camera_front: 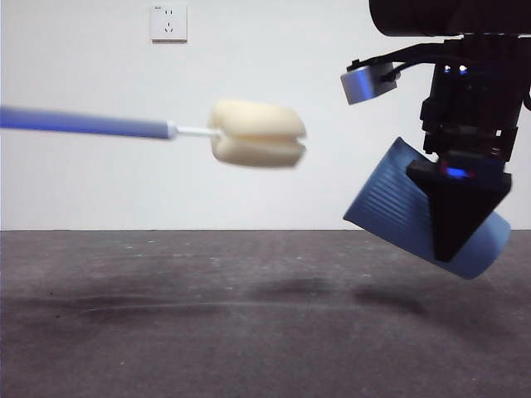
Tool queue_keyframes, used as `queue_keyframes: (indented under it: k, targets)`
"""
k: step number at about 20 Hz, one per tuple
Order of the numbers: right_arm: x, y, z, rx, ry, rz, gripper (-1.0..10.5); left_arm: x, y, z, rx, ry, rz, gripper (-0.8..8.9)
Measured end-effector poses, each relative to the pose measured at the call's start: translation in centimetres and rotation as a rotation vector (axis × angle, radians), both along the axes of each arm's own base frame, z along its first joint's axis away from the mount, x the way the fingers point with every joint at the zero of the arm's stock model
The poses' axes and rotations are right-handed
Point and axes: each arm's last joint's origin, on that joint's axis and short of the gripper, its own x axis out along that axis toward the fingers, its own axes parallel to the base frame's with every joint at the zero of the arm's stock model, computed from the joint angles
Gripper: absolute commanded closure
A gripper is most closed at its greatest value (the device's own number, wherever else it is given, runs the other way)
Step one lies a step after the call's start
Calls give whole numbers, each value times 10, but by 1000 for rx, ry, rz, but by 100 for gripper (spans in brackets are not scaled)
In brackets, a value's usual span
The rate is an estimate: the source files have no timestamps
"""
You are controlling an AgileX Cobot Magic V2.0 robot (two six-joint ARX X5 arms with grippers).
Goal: Pick up the cup brush,pick up the cup,insert the brush into the cup,clean the cup,put the cup brush back,put the cup back to the fixed position on the table
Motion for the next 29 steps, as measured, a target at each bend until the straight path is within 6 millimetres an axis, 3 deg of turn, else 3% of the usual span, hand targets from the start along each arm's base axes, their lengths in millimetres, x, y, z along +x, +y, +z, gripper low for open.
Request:
queue_keyframes:
  k: [11,18,22,25,29]
  targets:
    - [-15,21,2,-246,-109,261,963,14,-38,-20,54,60,-141,822]
    - [-27,39,3,-301,-162,415,963,26,-63,-31,37,40,-186,822]
    - [-33,54,-9,-332,-140,496,963,26,-77,-33,-6,17,-197,822]
    - [-35,63,-16,-351,-146,521,963,25,-78,-33,-22,33,-176,822]
    - [-39,68,-15,-358,-170,535,963,21,-69,-37,123,40,-114,822]
